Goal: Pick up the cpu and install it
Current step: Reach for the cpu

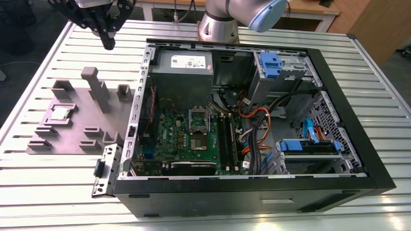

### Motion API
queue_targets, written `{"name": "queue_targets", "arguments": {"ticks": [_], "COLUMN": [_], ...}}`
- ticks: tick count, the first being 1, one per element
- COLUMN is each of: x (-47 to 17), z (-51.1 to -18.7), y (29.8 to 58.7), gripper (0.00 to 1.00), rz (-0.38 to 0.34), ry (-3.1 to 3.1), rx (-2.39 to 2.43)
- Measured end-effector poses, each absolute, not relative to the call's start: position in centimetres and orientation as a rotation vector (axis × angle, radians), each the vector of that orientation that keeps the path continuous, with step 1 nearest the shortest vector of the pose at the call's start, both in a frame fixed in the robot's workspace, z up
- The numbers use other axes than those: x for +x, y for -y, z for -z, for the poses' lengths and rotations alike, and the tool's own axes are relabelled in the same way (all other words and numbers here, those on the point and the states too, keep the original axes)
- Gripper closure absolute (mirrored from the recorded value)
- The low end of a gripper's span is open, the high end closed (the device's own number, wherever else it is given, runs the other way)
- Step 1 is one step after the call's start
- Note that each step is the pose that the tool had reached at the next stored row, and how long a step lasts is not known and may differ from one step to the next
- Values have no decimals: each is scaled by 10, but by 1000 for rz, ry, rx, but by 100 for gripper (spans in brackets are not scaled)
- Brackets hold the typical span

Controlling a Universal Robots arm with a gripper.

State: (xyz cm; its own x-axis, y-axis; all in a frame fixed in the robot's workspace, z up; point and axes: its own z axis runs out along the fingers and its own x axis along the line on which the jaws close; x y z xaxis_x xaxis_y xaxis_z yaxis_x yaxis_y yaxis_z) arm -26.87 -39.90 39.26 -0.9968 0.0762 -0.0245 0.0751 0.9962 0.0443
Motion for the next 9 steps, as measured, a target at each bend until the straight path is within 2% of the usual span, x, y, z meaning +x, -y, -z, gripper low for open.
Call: {"name": "queue_targets", "arguments": {"ticks": [9], "x": [-272], "z": [-393], "y": [399], "gripper": [89], "rz": [-68], "ry": [-3112], "rx": [118]}}
